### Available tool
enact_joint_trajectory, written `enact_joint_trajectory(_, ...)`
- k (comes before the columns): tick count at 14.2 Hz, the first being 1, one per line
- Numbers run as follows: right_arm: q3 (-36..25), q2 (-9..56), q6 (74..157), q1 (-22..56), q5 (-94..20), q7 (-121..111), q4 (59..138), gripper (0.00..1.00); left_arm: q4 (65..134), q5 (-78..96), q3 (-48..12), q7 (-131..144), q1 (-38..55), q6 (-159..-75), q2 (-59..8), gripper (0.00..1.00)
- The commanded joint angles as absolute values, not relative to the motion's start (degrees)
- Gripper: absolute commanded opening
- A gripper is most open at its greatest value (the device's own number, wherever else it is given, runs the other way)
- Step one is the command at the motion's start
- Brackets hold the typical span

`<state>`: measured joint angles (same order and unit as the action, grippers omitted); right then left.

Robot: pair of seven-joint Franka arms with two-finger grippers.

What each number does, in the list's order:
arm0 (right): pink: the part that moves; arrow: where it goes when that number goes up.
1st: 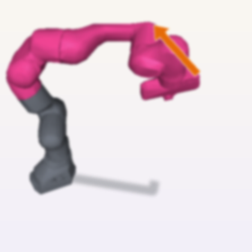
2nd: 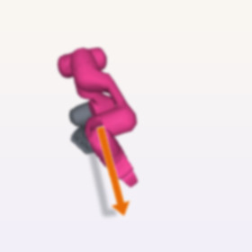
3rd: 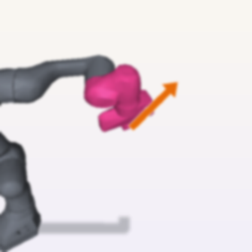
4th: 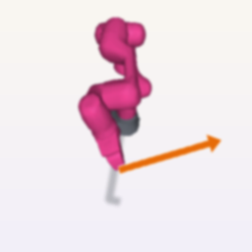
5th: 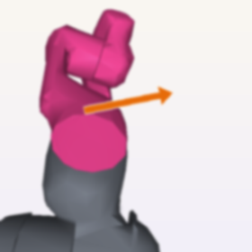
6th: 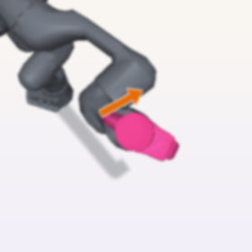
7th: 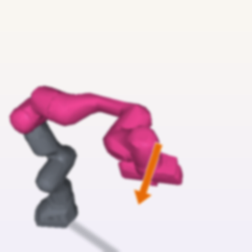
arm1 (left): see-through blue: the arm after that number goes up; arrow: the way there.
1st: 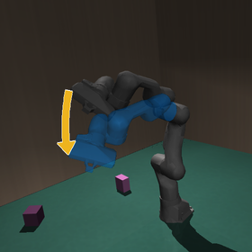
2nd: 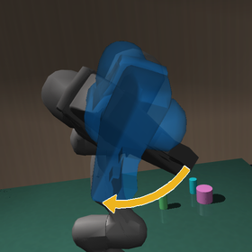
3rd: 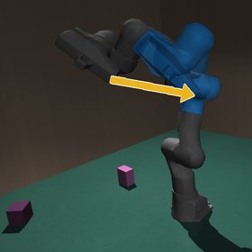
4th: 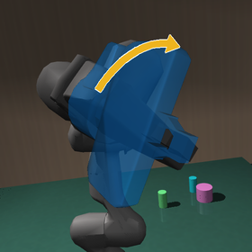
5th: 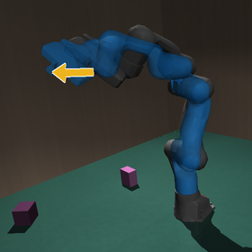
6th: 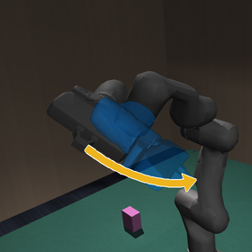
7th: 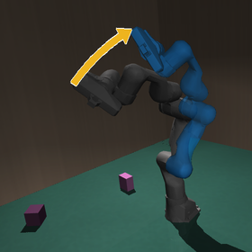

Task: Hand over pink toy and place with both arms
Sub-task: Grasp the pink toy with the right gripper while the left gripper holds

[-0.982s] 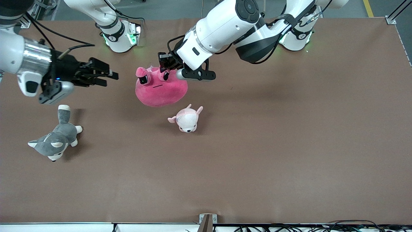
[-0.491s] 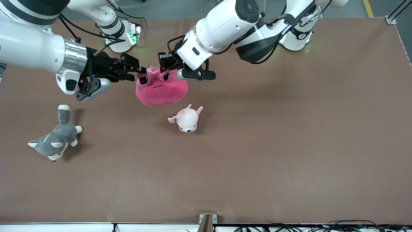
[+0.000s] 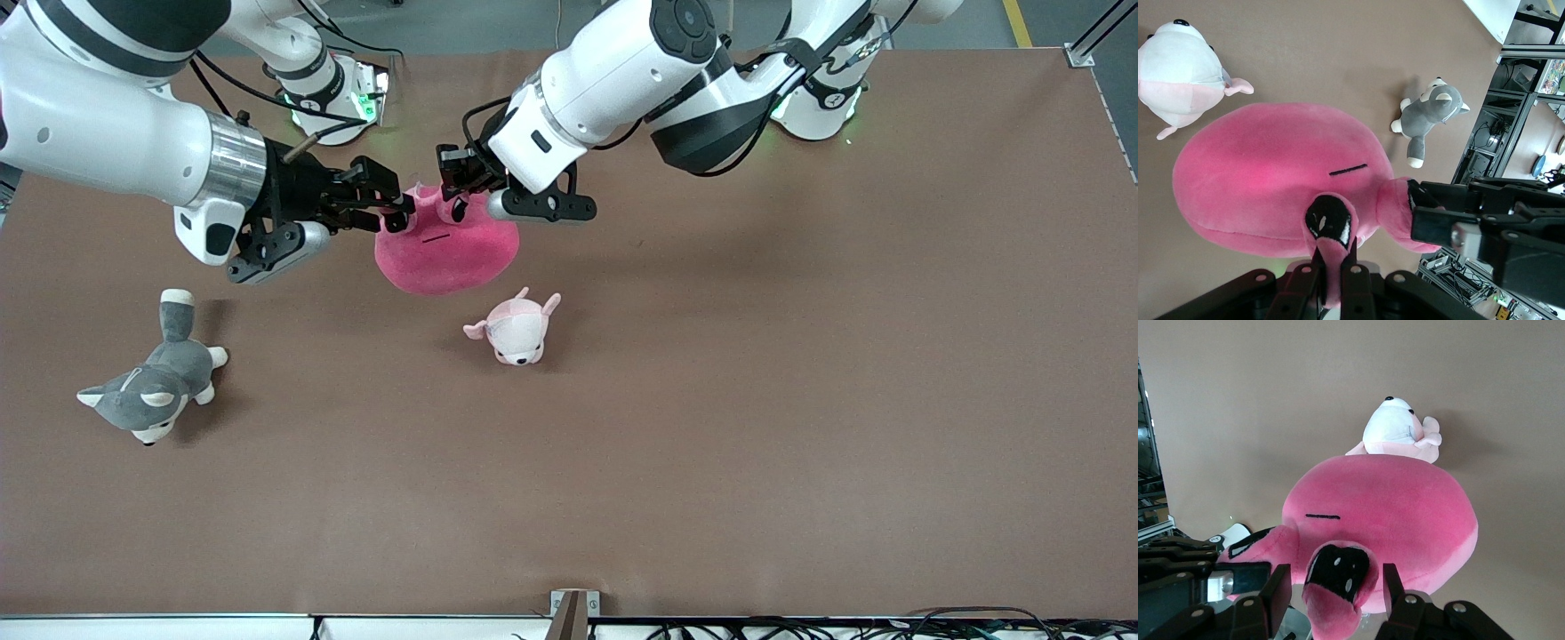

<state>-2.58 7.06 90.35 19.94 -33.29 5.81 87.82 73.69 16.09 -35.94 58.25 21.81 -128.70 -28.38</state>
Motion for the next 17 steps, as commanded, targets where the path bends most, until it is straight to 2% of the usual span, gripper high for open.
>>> enact_joint_trajectory(1, -3.1, 7.2, 90.3, 21.1, -32.3, 6.9, 87.4, 0.63, 73.7, 15.1, -35.8, 58.9, 22.1, -129.4, -27.9, 0.01)
enact_joint_trajectory(2, -3.1, 7.2, 90.1, 21.3, -32.3, 6.8, 87.5, 0.59, 73.7, 15.1, -35.8, 58.9, 22.1, -129.4, -27.9, 0.01)
enact_joint_trajectory(3, -3.1, 7.2, 90.3, 21.5, -32.0, 6.3, 87.5, 0.48, 73.7, 15.1, -35.8, 58.9, 22.1, -129.4, -27.9, 0.01)
enact_joint_trajectory(4, -3.1, 7.2, 90.3, 21.5, -30.4, 5.8, 87.5, 0.25, 73.7, 15.1, -35.8, 59.0, 22.1, -129.4, -27.9, 0.01)
enact_joint_trajectory(5, -3.1, 7.2, 90.2, 21.5, -29.4, 5.7, 87.5, 0.08, 73.7, 15.1, -35.8, 58.9, 22.1, -129.4, -27.9, 0.01)
enact_joint_trajectory(7, -3.1, 7.2, 89.8, 21.4, -29.3, 5.7, 87.5, 0.02, 73.7, 15.1, -35.8, 58.9, 22.1, -129.4, -28.0, 0.01)
enact_joint_trajectory(12, -3.1, 7.2, 89.8, 21.4, -29.0, 3.4, 87.5, 0.03, 73.7, 14.9, -35.8, 58.9, 22.1, -129.4, -27.9, 0.02)
enact_joint_trajectory(13, -3.1, 7.2, 89.8, 21.4, -29.0, 3.3, 87.5, 0.03, 73.7, 14.9, -35.8, 58.9, 22.0, -129.4, -27.9, 0.17)
enact_joint_trajectory(15, -3.1, 7.2, 89.8, 21.3, -29.0, 3.3, 87.5, 0.03, 73.7, 14.9, -35.8, 58.6, 21.9, -129.4, -27.9, 0.81)
enact_joint_trajectory(17, -3.2, 7.1, 89.8, 20.9, -29.1, 3.2, 87.4, 0.03, 73.7, 14.5, -35.8, 58.6, 21.9, -129.4, -27.7, 1.00)
